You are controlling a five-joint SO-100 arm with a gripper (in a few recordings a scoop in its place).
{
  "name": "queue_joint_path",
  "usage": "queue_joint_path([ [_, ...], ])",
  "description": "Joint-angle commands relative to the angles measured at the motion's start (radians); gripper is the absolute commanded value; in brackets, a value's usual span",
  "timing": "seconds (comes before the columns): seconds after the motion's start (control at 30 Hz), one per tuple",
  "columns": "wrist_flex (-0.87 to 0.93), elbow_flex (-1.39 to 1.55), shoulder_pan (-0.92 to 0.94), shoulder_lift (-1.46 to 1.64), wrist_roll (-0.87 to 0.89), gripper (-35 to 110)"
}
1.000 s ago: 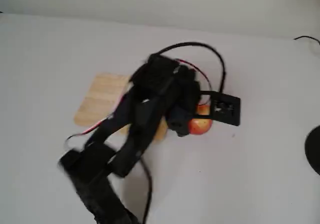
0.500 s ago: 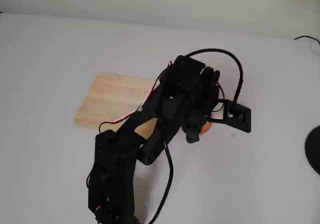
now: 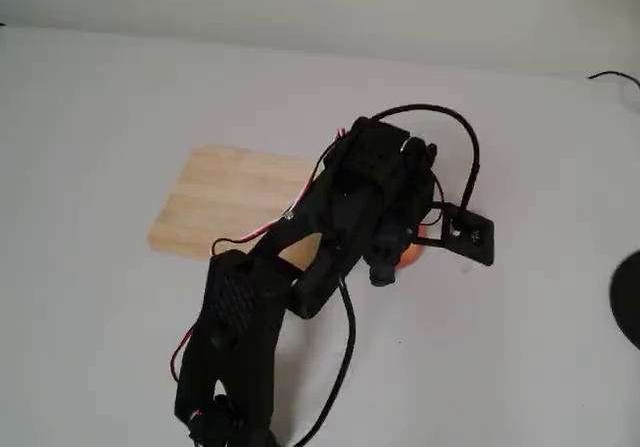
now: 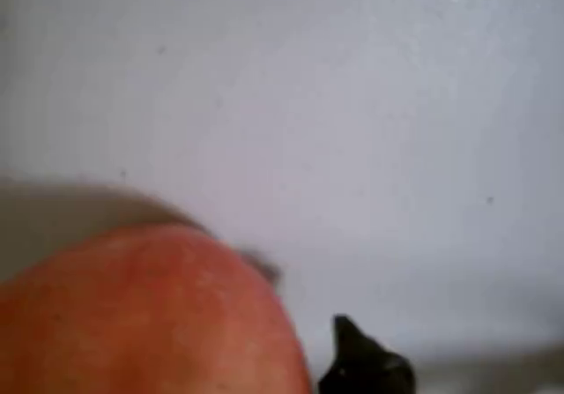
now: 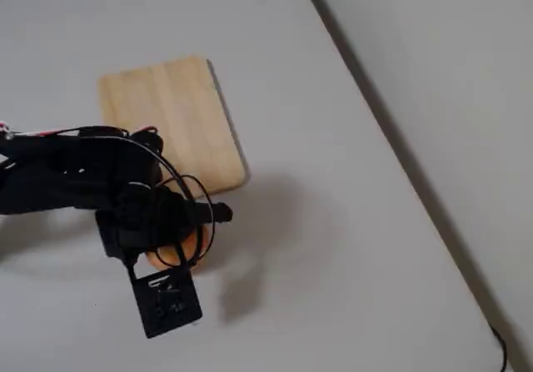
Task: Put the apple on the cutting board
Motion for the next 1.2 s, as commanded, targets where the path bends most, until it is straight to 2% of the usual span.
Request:
queue_joint_path([
  [0.0, -0.006, -0.069, 0.018, 0.002, 0.008, 60],
  [0.17, -0.005, -0.074, 0.02, -0.012, 0.009, 44],
  [0.4, 0.003, -0.078, 0.02, -0.011, 0.026, 13],
  [0.53, 0.04, -0.132, 0.018, -0.006, 0.051, 2],
  [0.87, 0.127, -0.222, -0.02, 0.123, 0.092, 0],
  [1.17, 0.137, -0.222, -0.176, 0.307, 0.175, 0],
])
